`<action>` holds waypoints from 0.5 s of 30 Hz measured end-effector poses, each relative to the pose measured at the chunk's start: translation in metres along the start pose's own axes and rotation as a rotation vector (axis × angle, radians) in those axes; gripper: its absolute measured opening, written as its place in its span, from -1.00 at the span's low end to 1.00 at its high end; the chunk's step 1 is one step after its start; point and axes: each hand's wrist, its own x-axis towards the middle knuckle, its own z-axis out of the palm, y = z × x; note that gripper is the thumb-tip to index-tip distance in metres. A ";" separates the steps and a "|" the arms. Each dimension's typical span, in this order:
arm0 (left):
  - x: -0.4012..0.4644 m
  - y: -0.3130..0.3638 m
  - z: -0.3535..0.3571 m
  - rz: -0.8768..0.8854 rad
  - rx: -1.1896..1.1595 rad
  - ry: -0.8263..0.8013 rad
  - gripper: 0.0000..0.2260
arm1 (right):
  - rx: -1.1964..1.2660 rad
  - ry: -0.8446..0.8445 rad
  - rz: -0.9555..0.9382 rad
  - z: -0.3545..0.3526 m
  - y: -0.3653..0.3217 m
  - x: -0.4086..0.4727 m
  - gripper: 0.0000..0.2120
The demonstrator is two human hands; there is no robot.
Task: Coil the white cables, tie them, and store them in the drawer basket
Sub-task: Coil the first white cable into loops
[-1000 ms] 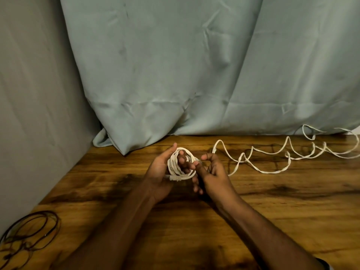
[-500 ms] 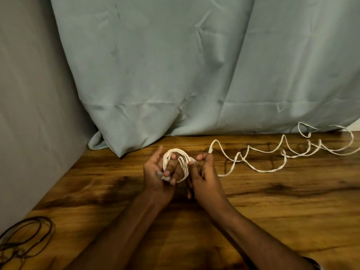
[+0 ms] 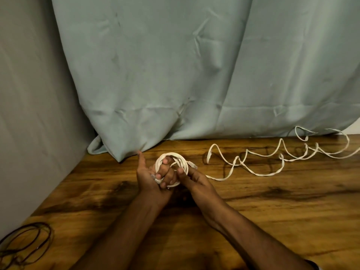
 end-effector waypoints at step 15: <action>0.010 -0.021 -0.002 0.105 0.600 0.456 -0.39 | -0.289 0.140 -0.080 -0.005 0.013 0.012 -0.73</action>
